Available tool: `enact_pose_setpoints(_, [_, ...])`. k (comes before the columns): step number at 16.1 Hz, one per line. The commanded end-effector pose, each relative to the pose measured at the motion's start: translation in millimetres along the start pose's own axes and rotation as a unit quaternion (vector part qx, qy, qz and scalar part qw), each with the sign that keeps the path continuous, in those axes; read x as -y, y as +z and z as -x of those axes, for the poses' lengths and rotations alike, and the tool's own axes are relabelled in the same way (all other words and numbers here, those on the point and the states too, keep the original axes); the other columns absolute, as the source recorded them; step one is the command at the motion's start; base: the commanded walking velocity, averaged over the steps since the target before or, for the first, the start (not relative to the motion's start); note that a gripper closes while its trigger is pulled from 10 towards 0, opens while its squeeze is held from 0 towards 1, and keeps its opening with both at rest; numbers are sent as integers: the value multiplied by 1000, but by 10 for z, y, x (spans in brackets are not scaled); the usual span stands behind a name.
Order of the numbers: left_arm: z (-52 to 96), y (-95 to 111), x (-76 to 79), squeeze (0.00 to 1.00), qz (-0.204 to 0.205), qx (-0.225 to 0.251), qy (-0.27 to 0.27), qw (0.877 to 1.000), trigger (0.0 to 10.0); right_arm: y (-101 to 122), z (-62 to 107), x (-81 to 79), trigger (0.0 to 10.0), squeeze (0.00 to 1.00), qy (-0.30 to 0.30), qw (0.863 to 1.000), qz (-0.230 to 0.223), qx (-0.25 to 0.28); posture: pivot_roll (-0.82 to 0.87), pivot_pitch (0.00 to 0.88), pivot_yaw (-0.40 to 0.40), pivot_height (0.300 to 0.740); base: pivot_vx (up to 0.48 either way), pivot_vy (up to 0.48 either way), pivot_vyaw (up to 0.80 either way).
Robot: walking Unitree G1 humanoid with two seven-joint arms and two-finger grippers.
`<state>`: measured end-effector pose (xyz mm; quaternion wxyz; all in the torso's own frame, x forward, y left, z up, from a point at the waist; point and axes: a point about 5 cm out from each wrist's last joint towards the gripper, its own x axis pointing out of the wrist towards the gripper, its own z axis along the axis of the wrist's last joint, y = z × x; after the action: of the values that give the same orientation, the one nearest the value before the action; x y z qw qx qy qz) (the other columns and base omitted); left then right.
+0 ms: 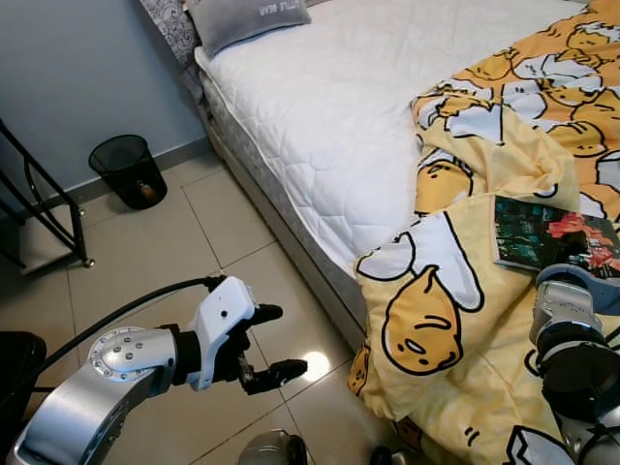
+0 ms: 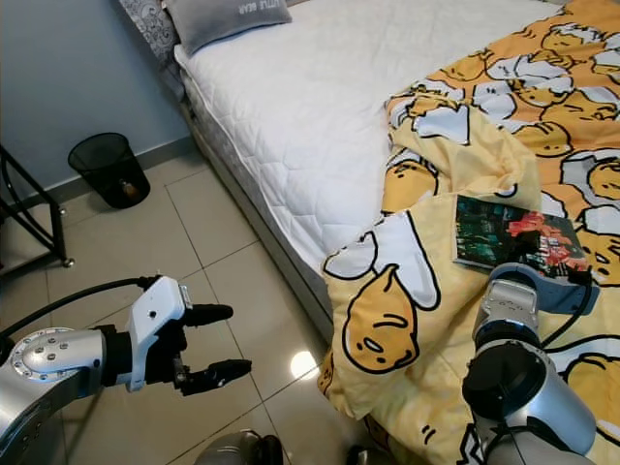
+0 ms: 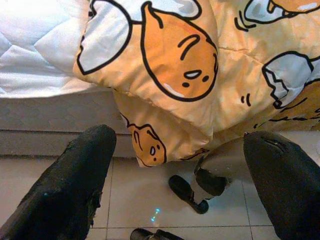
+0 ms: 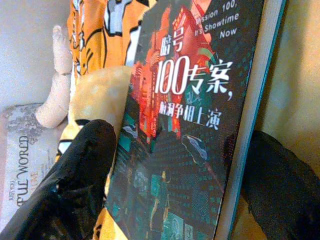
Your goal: Clean up the room
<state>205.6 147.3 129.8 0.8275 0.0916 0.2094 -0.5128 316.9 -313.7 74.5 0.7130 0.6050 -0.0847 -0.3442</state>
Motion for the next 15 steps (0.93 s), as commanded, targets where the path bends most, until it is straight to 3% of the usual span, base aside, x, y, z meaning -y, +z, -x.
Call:
enact_pose_setpoints(1, [36, 50, -12, 733, -6, 7, 8, 1000, 10000, -21, -10, -73, 2510, 0, 13, 1000, -2, -1, 142, 134, 106, 740, 0, 0, 0])
enact_pose_setpoints(2, [24, 80, -14, 733, -9, 16, 11, 1000, 10000, -36, -8, -79, 0, 0, 17, 1000, -3, -3, 140, 133, 105, 740, 0, 0, 0])
enact_pose_setpoints(9, [-42, 322, 24, 733, -13, 86, 0, 996, 10000, -48, -11, -111, 0, 0, 22, 1000, -10, -3, 135, 129, 101, 740, 0, 0, 0])
enact_pose_setpoints(15, [-81, 347, 33, 737, -14, 91, -8, 996, 10000, -29, -18, -127, 0, 0, 25, 1000, -12, 0, 127, 119, 99, 740, 0, 0, 0])
